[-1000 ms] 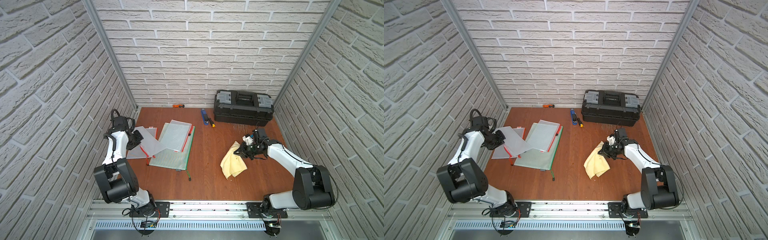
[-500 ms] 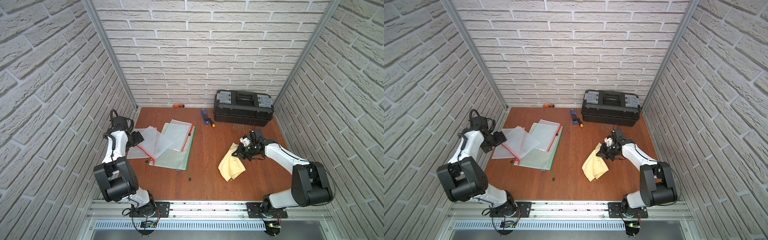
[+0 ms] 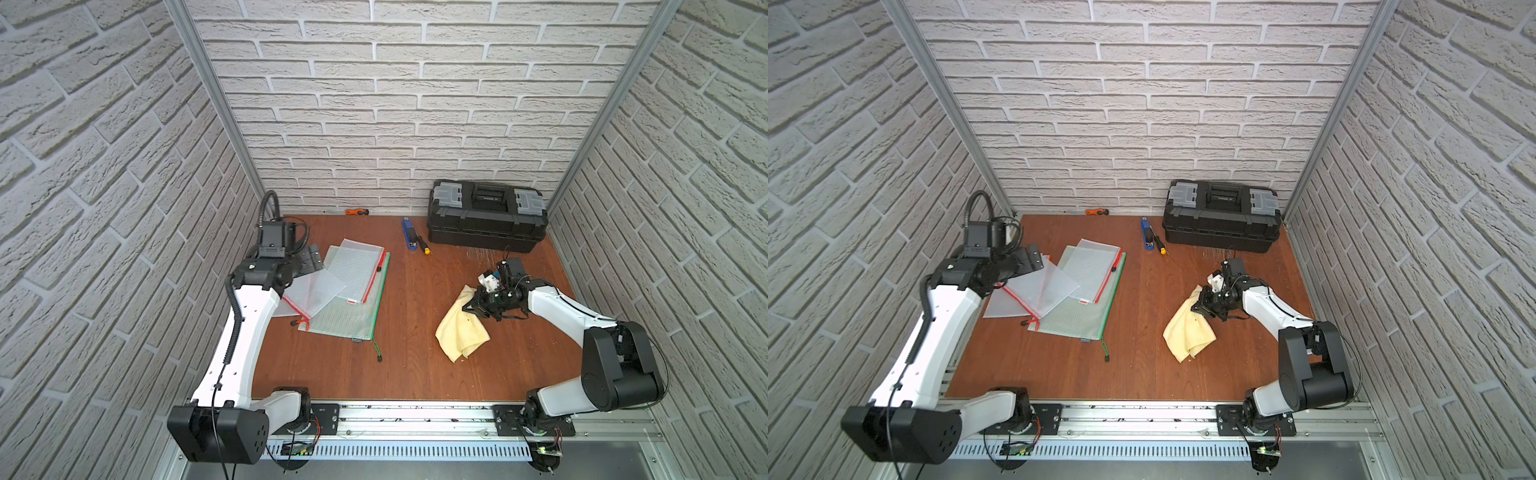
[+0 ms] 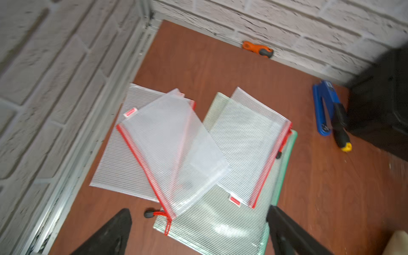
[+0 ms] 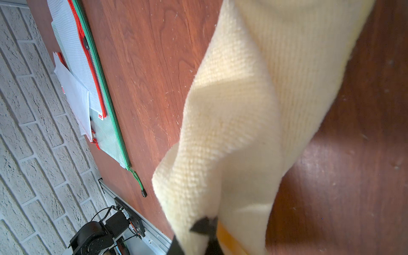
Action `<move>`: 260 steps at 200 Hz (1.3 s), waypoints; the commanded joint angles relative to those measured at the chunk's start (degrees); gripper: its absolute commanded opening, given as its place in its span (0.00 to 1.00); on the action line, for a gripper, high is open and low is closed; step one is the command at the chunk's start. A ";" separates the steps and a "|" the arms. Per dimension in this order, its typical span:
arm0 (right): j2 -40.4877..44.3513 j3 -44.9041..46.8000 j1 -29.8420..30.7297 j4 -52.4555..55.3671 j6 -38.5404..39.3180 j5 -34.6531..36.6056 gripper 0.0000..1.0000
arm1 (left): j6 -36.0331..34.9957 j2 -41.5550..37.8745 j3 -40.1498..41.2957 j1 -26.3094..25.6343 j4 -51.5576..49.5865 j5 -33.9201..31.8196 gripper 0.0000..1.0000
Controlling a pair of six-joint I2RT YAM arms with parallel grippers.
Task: Wipe the document bag
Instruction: Place the document bag, then pick up the document bag.
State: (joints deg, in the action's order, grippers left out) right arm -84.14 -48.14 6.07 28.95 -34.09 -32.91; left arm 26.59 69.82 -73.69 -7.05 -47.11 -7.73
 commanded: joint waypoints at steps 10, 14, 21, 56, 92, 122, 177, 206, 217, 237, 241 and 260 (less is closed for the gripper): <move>0.92 1.32 0.44 -0.44 0.33 0.89 0.02 | 1.02 7.30 -1.86 -9.32 2.71 -2.25 0.96; 0.99 1.39 0.44 -0.41 0.42 1.06 0.02 | 1.32 8.47 -2.16 -10.46 2.87 -2.83 0.96; 1.28 1.72 0.44 -0.30 0.59 1.26 0.02 | 1.53 10.72 -2.74 -12.53 3.35 -3.04 0.95; 2.38 2.69 0.44 0.74 1.80 2.04 0.02 | 0.93 23.72 -9.37 -22.49 2.93 -8.59 0.94; 3.43 3.80 0.44 1.27 2.62 3.12 0.02 | 0.98 36.29 -17.24 -25.80 0.01 -12.45 0.95; 3.20 4.30 0.44 1.45 3.14 2.95 0.02 | 1.09 42.51 -18.44 -25.80 2.82 -11.04 0.94; 2.92 3.80 0.44 2.82 4.46 3.53 0.02 | 0.59 48.36 -18.18 -24.89 5.06 -14.29 0.85; 3.00 3.53 0.44 2.94 4.44 3.51 0.02 | 0.82 47.09 -15.54 -24.12 7.88 -13.14 0.79; 2.99 3.49 0.44 2.96 4.57 3.55 0.02 | 1.25 45.87 -13.65 -23.45 9.62 -11.41 0.78; 2.83 3.40 0.44 2.96 4.55 3.64 0.02 | 1.88 44.76 -10.95 -22.00 11.77 -8.85 0.75; 2.75 3.40 0.44 2.96 4.48 3.64 0.02 | 1.89 44.78 -10.66 -21.81 11.86 -8.64 0.75; 2.46 3.36 0.44 2.69 4.34 3.33 0.02 | 1.57 45.89 -10.20 -21.58 11.55 -9.43 0.72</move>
State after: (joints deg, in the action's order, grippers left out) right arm -82.06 -44.45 6.13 31.20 -30.61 -29.61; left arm 27.77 116.77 -84.99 -29.43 -37.39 -17.65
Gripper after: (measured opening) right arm 0.047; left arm 0.737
